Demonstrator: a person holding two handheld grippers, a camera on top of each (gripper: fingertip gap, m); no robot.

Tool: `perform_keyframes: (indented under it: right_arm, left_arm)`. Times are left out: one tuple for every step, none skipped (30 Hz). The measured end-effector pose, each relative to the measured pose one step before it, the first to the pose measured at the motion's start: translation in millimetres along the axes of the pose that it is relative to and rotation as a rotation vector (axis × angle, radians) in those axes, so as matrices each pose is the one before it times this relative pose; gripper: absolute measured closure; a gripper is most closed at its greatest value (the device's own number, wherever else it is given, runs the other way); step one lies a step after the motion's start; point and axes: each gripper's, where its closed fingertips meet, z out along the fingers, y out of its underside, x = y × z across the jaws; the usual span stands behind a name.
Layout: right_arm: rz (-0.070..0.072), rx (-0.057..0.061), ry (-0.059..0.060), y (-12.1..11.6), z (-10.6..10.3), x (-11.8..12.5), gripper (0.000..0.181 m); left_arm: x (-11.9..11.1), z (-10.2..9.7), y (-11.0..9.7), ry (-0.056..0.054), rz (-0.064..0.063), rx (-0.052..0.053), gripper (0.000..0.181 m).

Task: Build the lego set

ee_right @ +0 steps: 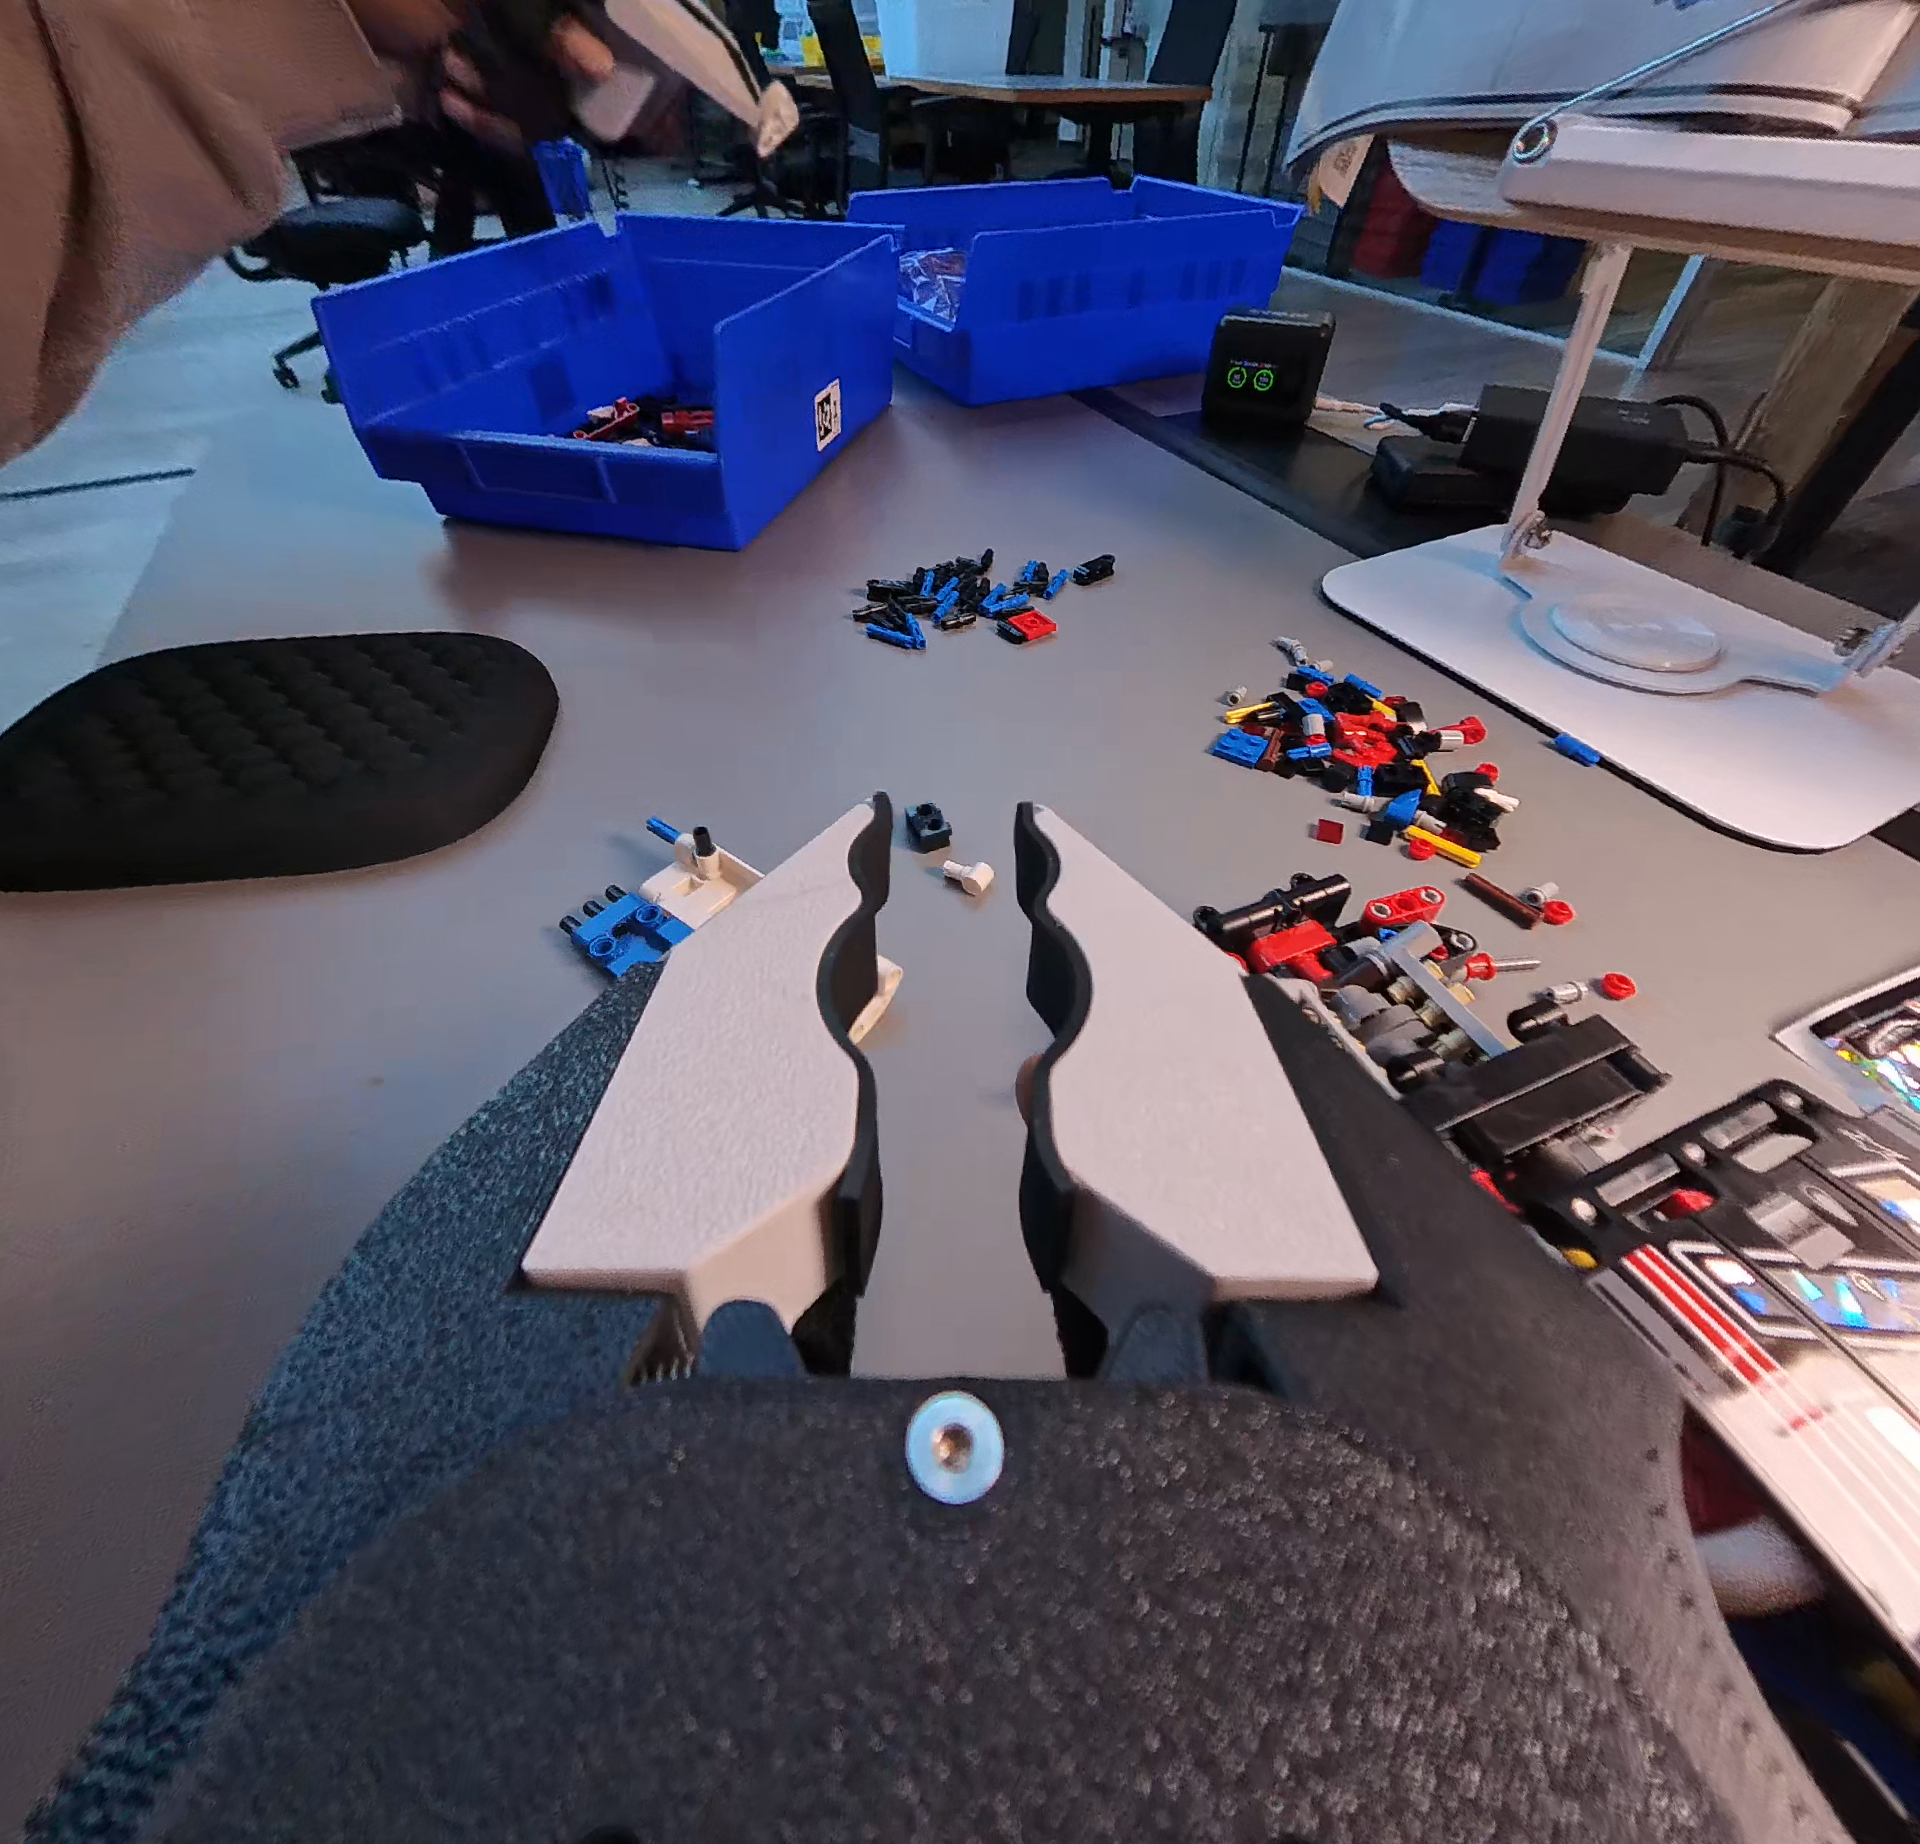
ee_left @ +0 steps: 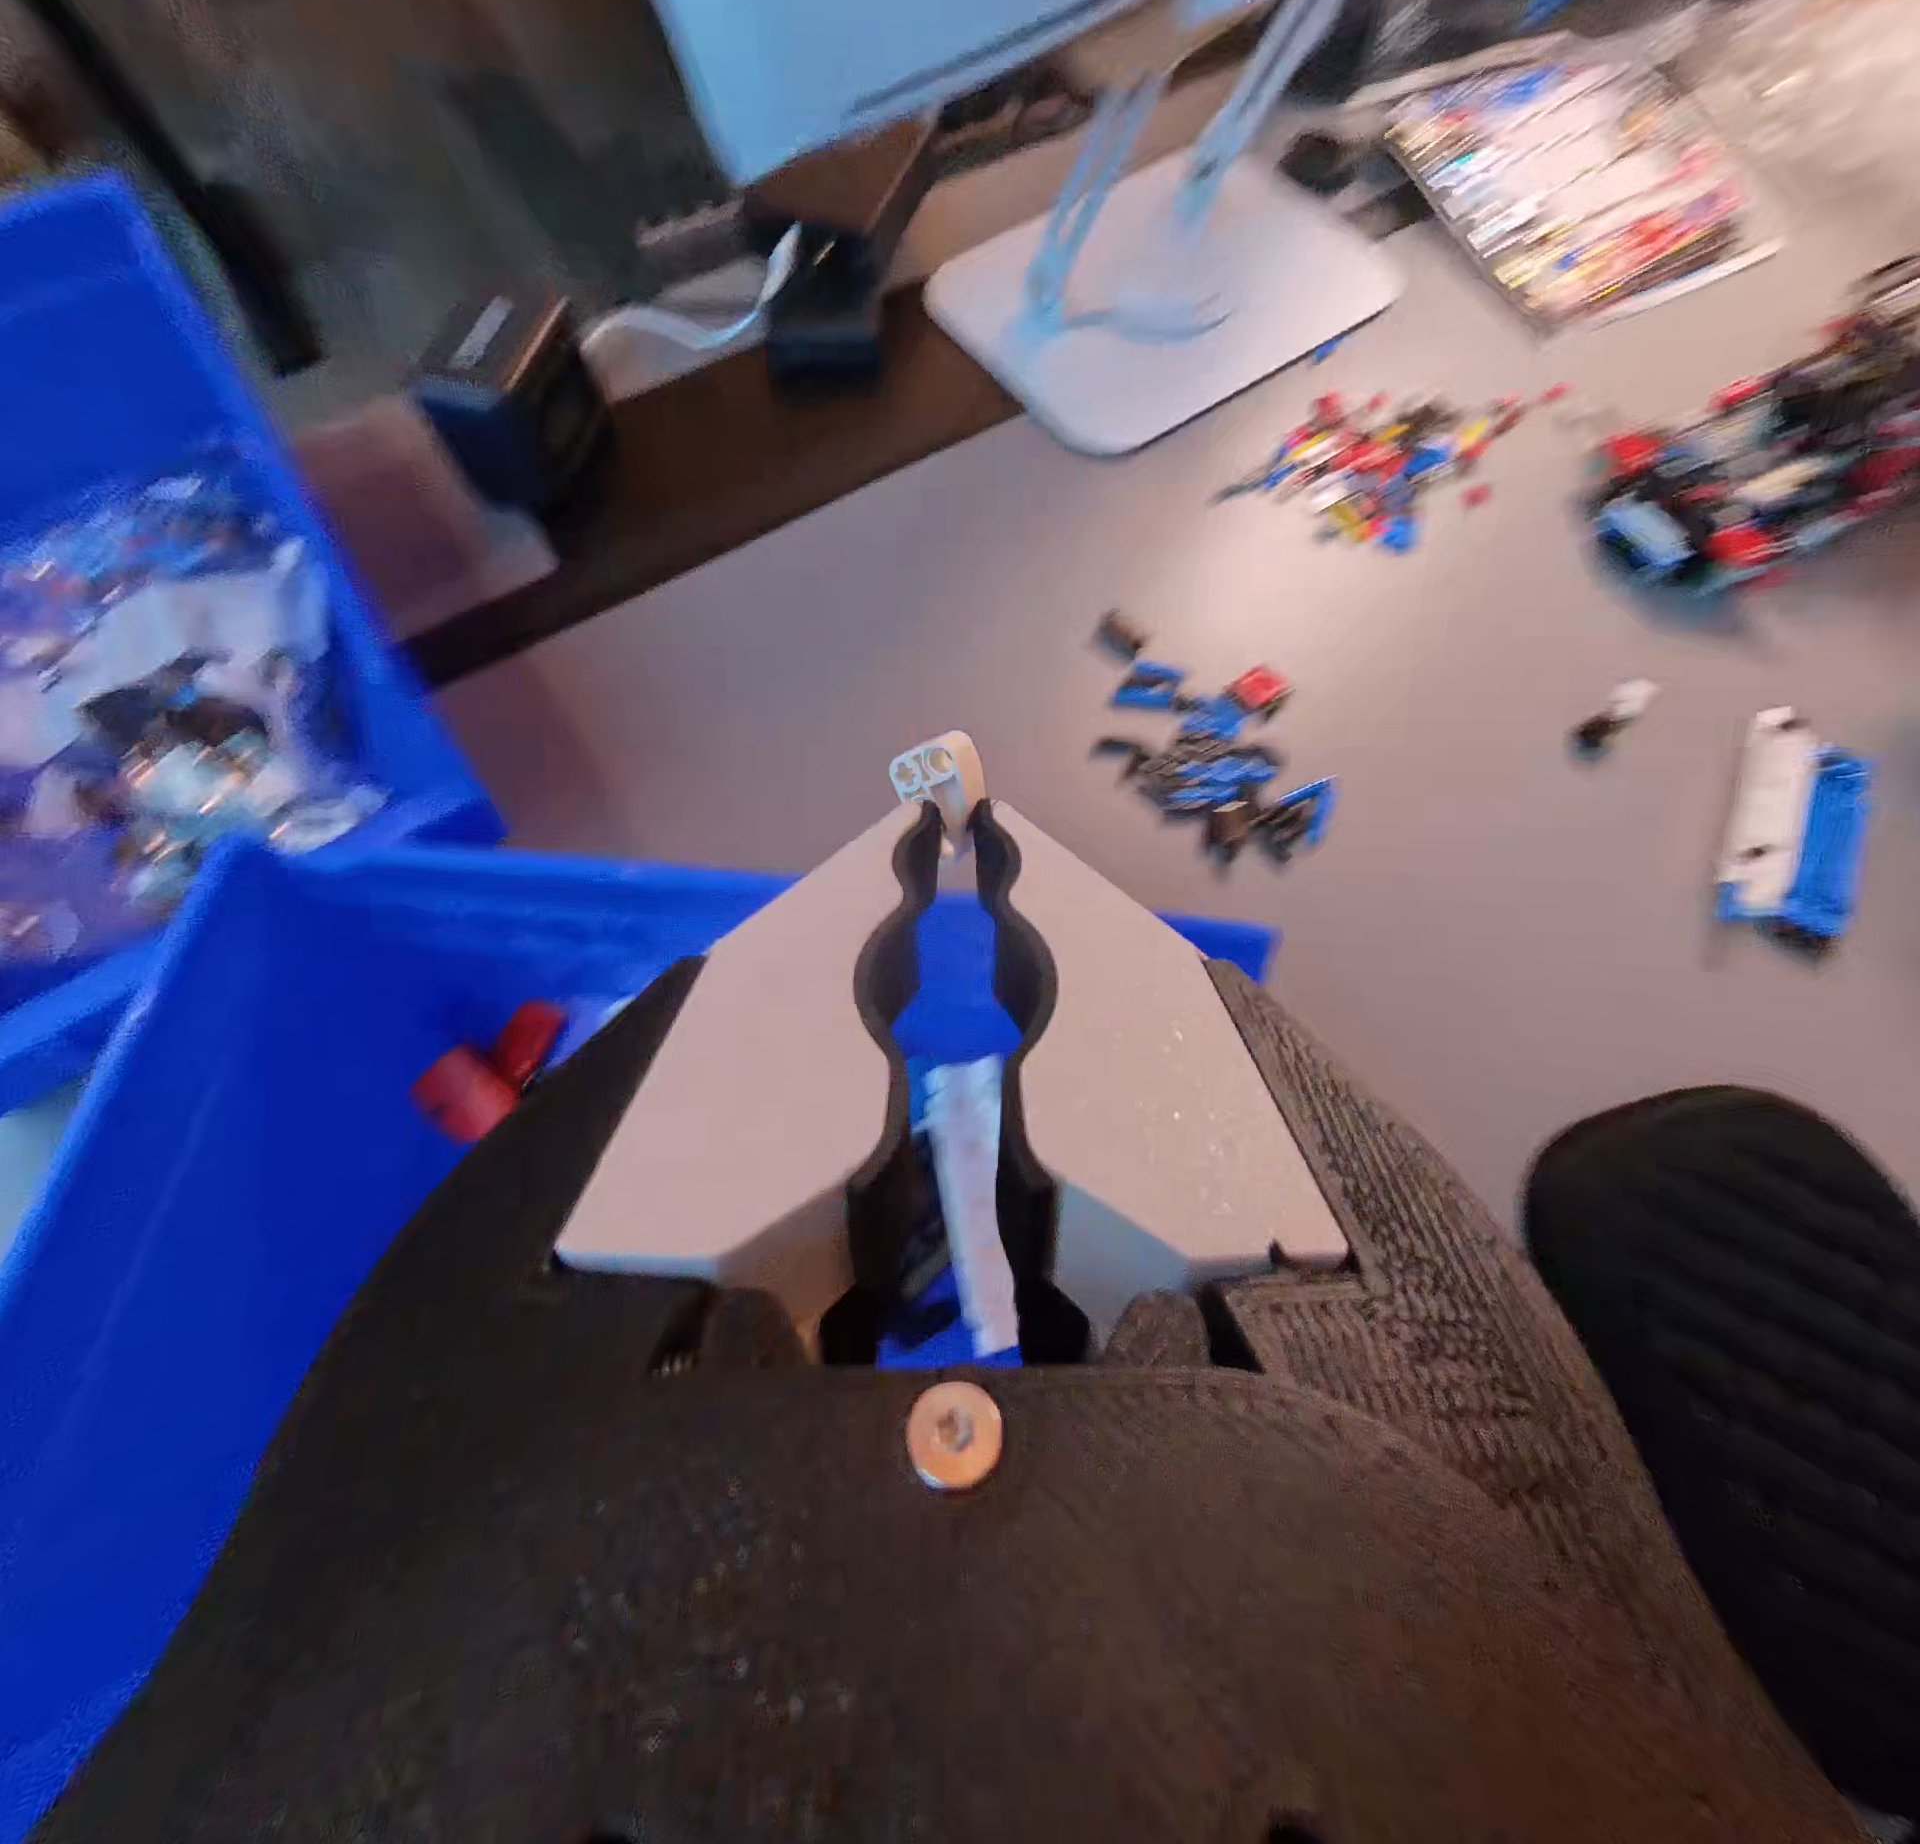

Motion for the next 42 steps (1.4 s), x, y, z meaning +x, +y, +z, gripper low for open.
perform_keyframes:
  right_arm:
    - [-0.0124, 0.0053, -0.0053, -1.33, 0.62, -2.92, 0.159]
    - [-0.0148, 0.0072, -0.0043, -1.70, 0.58, -3.01, 0.159]
    - [-0.0156, 0.0083, -0.0073, -1.99, 0.59, -3.48, 0.159]
    - [-0.0144, 0.0094, -0.0093, -2.05, 0.50, -3.82, 0.159]
    - [-0.0147, 0.0086, -0.0097, -1.82, 0.65, -3.91, 0.158]
    - [-0.0192, 0.0071, -0.0102, -1.36, 0.50, -3.84, 0.157]
    - [-0.0255, 0.0085, -0.0070, -1.29, 0.22, -3.40, 0.156]
    - [-0.0313, 0.0101, -0.0046, -1.30, -0.03, -2.89, 0.155]
    - [-0.0352, 0.0083, -0.0097, -0.87, -0.27, -3.47, 0.154]
    - [-0.0365, 0.0046, -0.0138, -0.23, -0.26, -3.92, 0.151]
    - [-0.0385, 0.0013, -0.0092, -0.01, -0.34, -3.33, 0.149]
    - [-0.0431, 0.0010, -0.0046, -0.34, -0.56, -2.79, 0.147]
    - [-0.0443, -0.0011, 0.0029, -0.33, -0.47, -1.63, 0.144]
    - [-0.0428, -0.0024, 0.0015, -0.49, -0.46, -1.90, 0.141]
    - [-0.0371, -0.0021, 0.0024, -0.96, -0.09, -1.73, 0.139]
    - [-0.0297, 0.0037, 0.0015, -2.15, 0.10, -1.70, 0.137]
    - [-0.0208, 0.0081, -0.0033, -2.77, 0.30, -2.29, 0.137]
    - [-0.0120, 0.0061, -0.0036, -2.21, 0.73, -2.05, 0.138]
    - [-0.0106, -0.0003, -0.0086, -0.83, 1.08, -2.68, 0.138]
    - [-0.0137, -0.0030, -0.0142, 0.06, 1.09, -3.70, 0.140]
    - [-0.0150, -0.0032, -0.0160, 0.17, 0.90, -4.32, 0.146]
    - [-0.0135, -0.0021, -0.0110, -0.16, 0.56, -3.66, 0.154]
    - [-0.0097, -0.0013, 0.0102, -0.24, -0.01, 0.38, 0.164]
    - [-0.0078, 0.0047, -0.0025, -1.05, -0.48, -0.75, 0.170]
    - [0.0086, 0.0046, 0.0038, -0.76, -0.13, 0.98, 0.170]
    - [0.0143, 0.0041, 0.0004, -0.50, 0.25, 0.77, 0.170]
    - [0.0121, 0.0038, 0.0011, -0.32, 0.37, 0.74, 0.171]
    - [0.0067, 0.0032, 0.0031, -0.04, 0.22, 0.92, 0.171]
    - [0.0060, 0.0015, 0.0041, 0.20, 0.39, 1.01, 0.171]
    - [0.0099, 0.0001, 0.0059, 0.31, 0.48, 1.30, 0.172]
    - [0.0161, 0.0031, 0.0053, -0.01, 0.46, 1.61, 0.172]
    - [0.0261, 0.0025, 0.0010, 0.28, 0.46, 1.50, 0.173]
    - [0.0293, 0.0006, -0.0034, 0.54, 0.50, 1.37, 0.173]
    - [0.0266, 0.0038, -0.0017, -0.08, 0.51, 1.37, 0.173]
    - [0.0226, 0.0067, 0.0034, -0.67, 0.39, 1.73, 0.173]
    - [0.0239, 0.0068, 0.0012, -0.91, 0.48, 1.21, 0.173]
    - [0.0259, 0.0054, -0.0014, -0.58, 0.43, 1.02, 0.173]
    - [0.0207, 0.0027, -0.0019, -0.10, 0.24, 0.87, 0.173]
    - [0.0113, 0.0022, -0.0016, -0.02, 0.04, 0.62, 0.173]
    - [0.0055, 0.0017, -0.0012, 0.06, -0.02, 0.09, 0.173]
    - [0.0040, -0.0015, 0.0009, 0.37, 0.16, 0.18, 0.173]
    - [0.0078, -0.0016, 0.0005, 0.39, 0.26, 0.29, 0.173]
  left_arm:
    - [32.36, 0.87, -15.46, 0.0827, 0.0085, 0.0698, 0.177]
    - [33.77, 6.39, -12.48, 0.0934, 0.0021, 0.0638, 0.177]
    - [33.66, 11.95, -8.45, 0.1021, -0.0093, 0.0548, 0.177]
    - [31.90, 16.84, -3.70, 0.1067, -0.0175, 0.0466, 0.177]
    - [28.10, 20.65, 1.29, 0.1047, -0.0235, 0.0355, 0.178]
    - [23.61, 23.24, 5.82, 0.1035, -0.0293, 0.0239, 0.178]
    - [18.23, 24.51, 9.62, 0.1020, -0.0420, 0.0095, 0.178]
    - [11.42, 24.30, 11.42, 0.0901, -0.0506, 0.0014, 0.177]
    - [5.71, 22.88, 11.84, 0.0780, -0.0503, -0.0043, 0.177]
    - [2.07, 20.52, 11.89, 0.0719, -0.0511, -0.0149, 0.177]
    - [-0.45, 17.45, 10.00, 0.0615, -0.0478, -0.0165, 0.177]
    - [-1.01, 13.92, 7.54, 0.0543, -0.0391, -0.0122, 0.177]
    - [-1.10, 10.43, 6.19, 0.0425, -0.0398, -0.0144, 0.177]
    - [-0.30, 6.98, 5.20, 0.0316, -0.0338, -0.0160, 0.177]
    - [0.44, 4.48, 4.24, 0.0223, -0.0207, -0.0107, 0.177]
    - [0.12, 2.62, 3.98, 0.0142, -0.0192, -0.0068, 0.177]
    - [-0.06, 1.50, 4.03, 0.0128, -0.0224, -0.0037, 0.177]
    - [-0.11, 1.03, 3.88, 0.0134, -0.0220, -0.0004, 0.177]
    - [-0.16, 1.04, 4.22, 0.0120, -0.0219, -0.0026, 0.178]
    - [-0.93, 1.18, 4.66, 0.0039, -0.0182, -0.0078, 0.178]
    - [-1.88, 1.20, 4.76, -0.0055, -0.0106, -0.0139, 0.178]
    - [-1.45, 0.80, 3.75, -0.0056, -0.0055, -0.0123, 0.178]
    - [-0.10, 0.45, 2.40, 0.0019, -0.0063, -0.0075, 0.177]
    - [0.32, -0.03, 0.33, 0.0043, -0.0084, 0.0036, 0.178]
    - [0.81, -0.44, -0.99, 0.0062, -0.0080, 0.0084, 0.178]
    - [0.42, -0.49, -0.84, 0.0022, -0.0028, 0.0050, 0.178]
    - [0.12, -0.59, -0.92, -0.0007, 0.0012, 0.0033, 0.178]
    - [-0.14, -0.75, -0.90, -0.0014, 0.0001, 0.0044, 0.178]
    - [-0.41, -0.63, -1.21, 0.0001, -0.0056, 0.0079, 0.178]
    - [-0.57, -0.65, -1.43, 0.0025, -0.0125, 0.0131, 0.178]
    - [-0.50, -0.59, -1.63, 0.0059, -0.0165, 0.0171, 0.178]
    - [-0.50, -0.57, -1.73, 0.0053, -0.0144, 0.0173, 0.178]
    - [-0.63, -0.53, -1.48, 0.0014, -0.0077, 0.0131, 0.178]
    - [-0.16, -0.48, -1.57, -0.0001, -0.0008, 0.0104, 0.178]
    - [0.34, -0.53, -1.97, -0.0003, 0.0027, 0.0121, 0.178]
    - [0.69, -0.44, -1.80, 0.0007, 0.0029, 0.0106, 0.178]
    - [0.57, -0.45, -1.36, -0.0004, 0.0032, 0.0081, 0.179]
    - [-0.05, -0.32, -1.02, -0.0035, 0.0024, 0.0072, 0.179]
    - [0.02, -0.11, -0.63, -0.0024, 0.0010, 0.0055, 0.180]
    - [-0.08, -0.02, -0.02, -0.0022, 0.0015, 0.0018, 0.180]
    - [-0.39, -0.19, -0.14, -0.0042, 0.0025, 0.0006, 0.180]
    - [-0.31, -0.37, -0.17, -0.0045, 0.0040, 0.0005, 0.180]
